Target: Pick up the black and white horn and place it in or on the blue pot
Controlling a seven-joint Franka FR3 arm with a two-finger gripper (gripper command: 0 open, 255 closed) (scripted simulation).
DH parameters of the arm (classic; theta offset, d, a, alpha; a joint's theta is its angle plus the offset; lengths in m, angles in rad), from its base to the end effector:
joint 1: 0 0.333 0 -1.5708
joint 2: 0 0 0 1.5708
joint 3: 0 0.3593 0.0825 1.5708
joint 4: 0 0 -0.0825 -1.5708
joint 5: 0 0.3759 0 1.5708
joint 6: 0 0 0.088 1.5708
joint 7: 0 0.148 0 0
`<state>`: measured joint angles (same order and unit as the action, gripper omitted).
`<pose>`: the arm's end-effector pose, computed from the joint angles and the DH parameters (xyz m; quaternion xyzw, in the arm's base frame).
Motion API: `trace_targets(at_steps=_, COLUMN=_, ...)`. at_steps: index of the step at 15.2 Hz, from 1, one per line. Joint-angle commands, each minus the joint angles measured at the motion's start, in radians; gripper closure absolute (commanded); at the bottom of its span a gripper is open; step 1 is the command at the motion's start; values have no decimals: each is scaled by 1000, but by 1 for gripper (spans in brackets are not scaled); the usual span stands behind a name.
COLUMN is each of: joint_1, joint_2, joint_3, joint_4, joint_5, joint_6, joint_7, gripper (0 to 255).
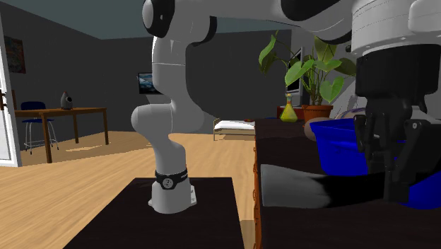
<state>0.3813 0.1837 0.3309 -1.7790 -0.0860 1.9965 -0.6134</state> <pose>0.4801 0.3887 0.4645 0.7796 0.6258 0.0227 0.0088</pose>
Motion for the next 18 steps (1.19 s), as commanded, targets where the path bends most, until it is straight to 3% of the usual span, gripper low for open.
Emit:
trace_targets(at_steps=1, joint_1=-2, joint_2=-8, joint_3=0, joint_4=15, joint_5=4, joint_6=-22, joint_7=-4, gripper=255)
trace_targets(at_steps=18, joint_1=3, joint_2=-19, joint_3=4, joint_4=230, joint_5=12, joint_6=-248, joint_7=-14, gripper=255)
